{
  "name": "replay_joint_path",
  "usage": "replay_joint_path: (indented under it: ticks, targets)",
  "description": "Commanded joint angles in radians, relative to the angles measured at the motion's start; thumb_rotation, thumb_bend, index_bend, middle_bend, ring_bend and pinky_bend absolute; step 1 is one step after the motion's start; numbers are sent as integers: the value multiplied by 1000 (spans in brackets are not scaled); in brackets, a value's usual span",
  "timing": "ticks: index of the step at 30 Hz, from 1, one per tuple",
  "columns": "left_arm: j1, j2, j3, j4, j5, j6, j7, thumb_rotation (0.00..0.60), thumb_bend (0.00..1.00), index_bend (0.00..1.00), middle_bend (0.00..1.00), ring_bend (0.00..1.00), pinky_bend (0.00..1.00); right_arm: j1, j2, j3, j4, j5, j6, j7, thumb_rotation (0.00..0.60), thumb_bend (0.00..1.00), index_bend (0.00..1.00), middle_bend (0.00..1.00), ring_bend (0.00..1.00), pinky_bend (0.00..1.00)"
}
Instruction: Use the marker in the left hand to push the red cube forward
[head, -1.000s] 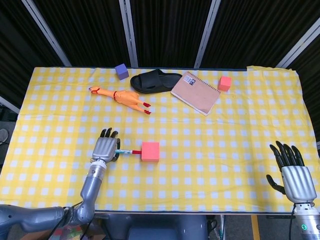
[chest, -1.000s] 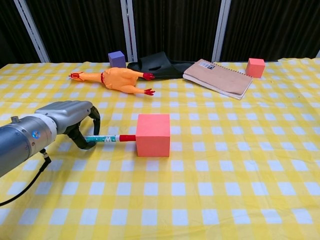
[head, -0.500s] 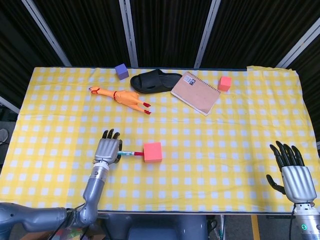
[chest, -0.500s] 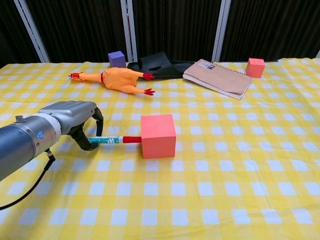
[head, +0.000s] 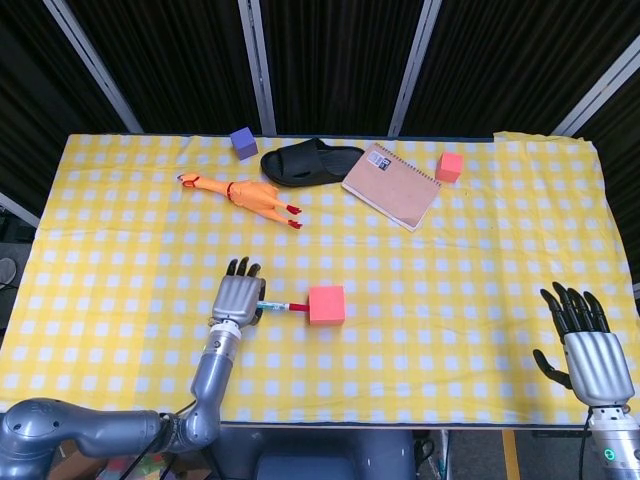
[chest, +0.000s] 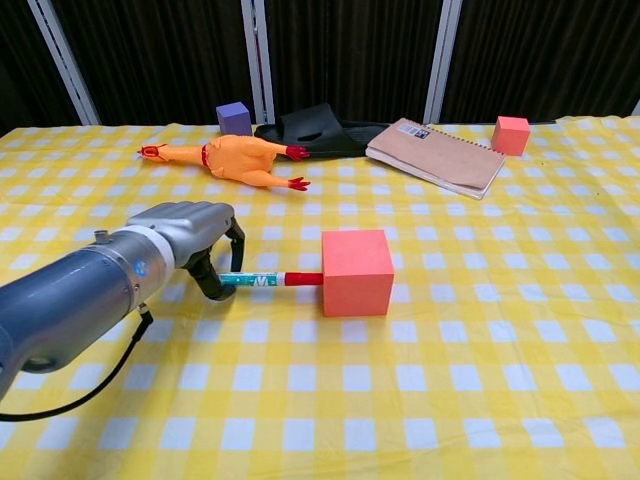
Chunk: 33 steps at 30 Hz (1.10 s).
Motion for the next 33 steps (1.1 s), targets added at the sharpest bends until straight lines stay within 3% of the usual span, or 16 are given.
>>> replay_joint_path:
  ticks: [1,13,33]
  targets:
    - [-19,-21,-14,14,-7,-1,11,600,475,626,142,0,31,0,0,0,0,0,0,1,600,355,0,0,0,0]
    - [-101,-116,-63,63,-48,0,59,600,476,634,143,0,31,-1,4,1,0,1,0,12,600,355,0,0,0,0]
    - [-133,-125,-78,36,-98,60,137,600,476,637,143,0,31,-3,5,1,-3,2,1,19,600,355,0,0,0,0]
